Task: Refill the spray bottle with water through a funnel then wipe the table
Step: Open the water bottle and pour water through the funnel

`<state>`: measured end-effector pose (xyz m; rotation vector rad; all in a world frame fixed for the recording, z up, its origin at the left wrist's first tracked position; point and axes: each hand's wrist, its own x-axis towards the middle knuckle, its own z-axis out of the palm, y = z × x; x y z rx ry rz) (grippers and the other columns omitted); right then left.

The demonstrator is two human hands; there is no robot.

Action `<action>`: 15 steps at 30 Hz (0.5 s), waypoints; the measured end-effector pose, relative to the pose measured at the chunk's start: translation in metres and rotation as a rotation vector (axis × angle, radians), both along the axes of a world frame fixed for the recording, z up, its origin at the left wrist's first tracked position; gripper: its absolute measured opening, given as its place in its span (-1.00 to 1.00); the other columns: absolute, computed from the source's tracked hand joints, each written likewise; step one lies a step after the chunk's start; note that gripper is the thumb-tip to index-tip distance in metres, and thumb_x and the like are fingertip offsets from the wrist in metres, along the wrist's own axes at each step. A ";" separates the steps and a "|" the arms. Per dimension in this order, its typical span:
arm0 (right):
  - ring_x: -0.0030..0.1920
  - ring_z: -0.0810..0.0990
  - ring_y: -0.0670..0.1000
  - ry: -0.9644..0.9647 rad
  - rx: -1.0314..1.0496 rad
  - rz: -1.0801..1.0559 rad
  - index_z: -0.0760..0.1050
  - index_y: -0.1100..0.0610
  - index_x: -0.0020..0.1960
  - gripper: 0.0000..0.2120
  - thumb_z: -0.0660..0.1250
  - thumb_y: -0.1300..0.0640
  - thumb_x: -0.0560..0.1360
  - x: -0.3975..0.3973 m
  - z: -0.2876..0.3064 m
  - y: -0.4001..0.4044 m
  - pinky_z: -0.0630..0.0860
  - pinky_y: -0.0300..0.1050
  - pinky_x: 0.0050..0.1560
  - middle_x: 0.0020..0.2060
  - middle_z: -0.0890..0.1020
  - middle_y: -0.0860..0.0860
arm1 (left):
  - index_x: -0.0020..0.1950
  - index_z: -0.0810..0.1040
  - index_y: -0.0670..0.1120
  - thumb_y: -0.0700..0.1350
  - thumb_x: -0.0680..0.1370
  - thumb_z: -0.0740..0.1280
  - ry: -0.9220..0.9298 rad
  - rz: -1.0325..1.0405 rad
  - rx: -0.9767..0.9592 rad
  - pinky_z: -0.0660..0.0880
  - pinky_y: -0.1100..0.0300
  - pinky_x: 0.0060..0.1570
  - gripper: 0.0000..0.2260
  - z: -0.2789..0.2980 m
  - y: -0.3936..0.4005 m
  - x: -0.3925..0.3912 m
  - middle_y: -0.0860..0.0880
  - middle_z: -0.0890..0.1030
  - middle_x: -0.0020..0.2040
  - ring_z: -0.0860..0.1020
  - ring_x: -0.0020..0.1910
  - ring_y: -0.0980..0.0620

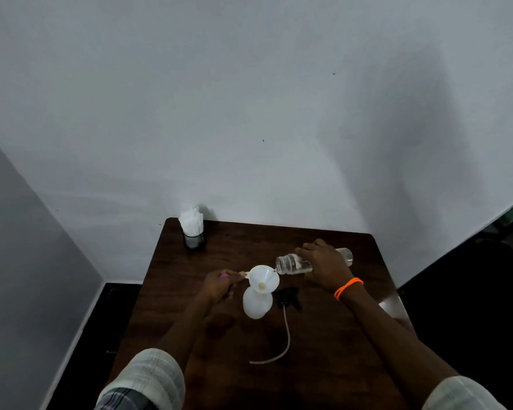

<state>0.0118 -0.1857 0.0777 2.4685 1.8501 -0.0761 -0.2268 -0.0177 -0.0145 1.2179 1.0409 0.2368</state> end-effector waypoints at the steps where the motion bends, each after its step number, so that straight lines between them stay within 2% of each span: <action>1: 0.04 0.51 0.09 -0.002 0.002 0.004 0.54 0.01 0.31 -0.41 0.52 0.02 0.28 0.000 0.000 0.000 0.54 0.01 -0.09 0.08 0.64 -0.03 | -0.06 0.67 -0.24 -0.11 0.48 0.52 0.005 -0.003 0.004 0.31 0.28 -0.58 -0.80 -0.001 0.000 0.000 -0.08 0.51 -0.45 0.40 -0.54 0.02; 11: 0.03 0.52 0.11 0.015 0.027 0.007 0.56 0.03 0.29 -0.44 0.51 0.07 0.29 0.000 0.000 0.002 0.55 0.04 -0.09 0.07 0.65 -0.03 | -0.13 0.65 -0.18 -0.09 0.47 0.52 -0.010 -0.005 0.005 0.31 0.26 -0.57 -0.83 -0.002 0.002 -0.001 -0.11 0.52 -0.43 0.41 -0.54 0.01; 15: 0.05 0.51 0.11 0.013 0.029 0.003 0.55 0.02 0.30 -0.44 0.49 0.07 0.30 -0.001 0.001 0.002 0.54 0.04 -0.06 0.06 0.63 -0.04 | -0.06 0.65 -0.24 -0.12 0.49 0.51 -0.007 0.012 0.002 0.29 0.29 -0.60 -0.81 -0.006 0.003 0.002 -0.08 0.50 -0.46 0.39 -0.58 0.04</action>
